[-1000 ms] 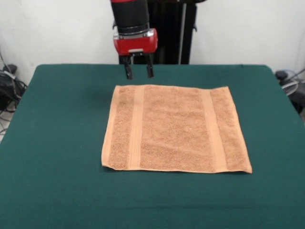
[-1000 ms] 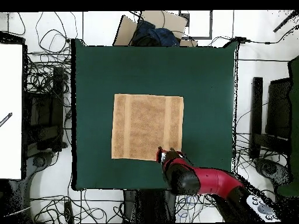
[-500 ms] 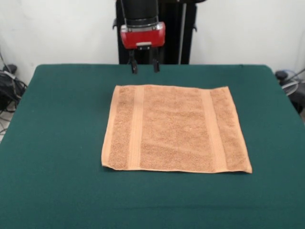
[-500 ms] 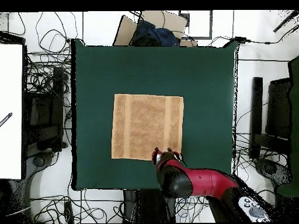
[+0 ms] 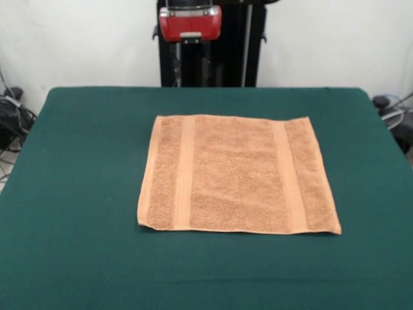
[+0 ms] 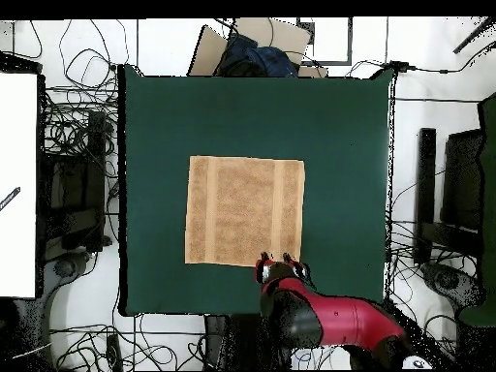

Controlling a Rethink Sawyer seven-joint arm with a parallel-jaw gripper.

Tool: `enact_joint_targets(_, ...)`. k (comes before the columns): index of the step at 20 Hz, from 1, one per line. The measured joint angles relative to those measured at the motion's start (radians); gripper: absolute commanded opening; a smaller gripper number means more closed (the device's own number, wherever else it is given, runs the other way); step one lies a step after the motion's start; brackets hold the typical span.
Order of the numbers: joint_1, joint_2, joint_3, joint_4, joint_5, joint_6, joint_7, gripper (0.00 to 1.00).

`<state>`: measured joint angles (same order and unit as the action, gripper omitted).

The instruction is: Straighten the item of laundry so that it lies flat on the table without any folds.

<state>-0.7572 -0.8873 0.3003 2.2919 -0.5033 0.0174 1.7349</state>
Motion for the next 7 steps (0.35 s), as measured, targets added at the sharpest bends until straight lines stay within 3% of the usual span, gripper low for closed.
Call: enact_joint_targets(7, -0.001, -0.069, 0.000, 0.004, 0.036, 0.016, 0.000, 1.00)
